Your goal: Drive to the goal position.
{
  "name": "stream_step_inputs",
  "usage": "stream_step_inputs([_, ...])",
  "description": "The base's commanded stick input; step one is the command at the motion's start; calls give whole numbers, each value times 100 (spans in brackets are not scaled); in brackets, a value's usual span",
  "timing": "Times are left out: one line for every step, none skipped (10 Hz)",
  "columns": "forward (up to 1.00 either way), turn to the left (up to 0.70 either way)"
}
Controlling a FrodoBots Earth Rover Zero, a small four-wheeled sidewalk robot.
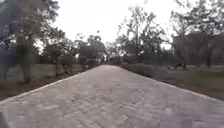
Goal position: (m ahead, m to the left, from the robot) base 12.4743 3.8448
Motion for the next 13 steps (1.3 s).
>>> stream_step_inputs([85, 0])
stream_step_inputs([85, 0])
stream_step_inputs([85, 0])
stream_step_inputs([85, 0])
stream_step_inputs([85, 0])
stream_step_inputs([85, 0])
stream_step_inputs([85, 0])
stream_step_inputs([85, 0])
stream_step_inputs([85, 0])
stream_step_inputs([85, 0])
stream_step_inputs([85, 0])
stream_step_inputs([85, 0])
stream_step_inputs([85, 0])
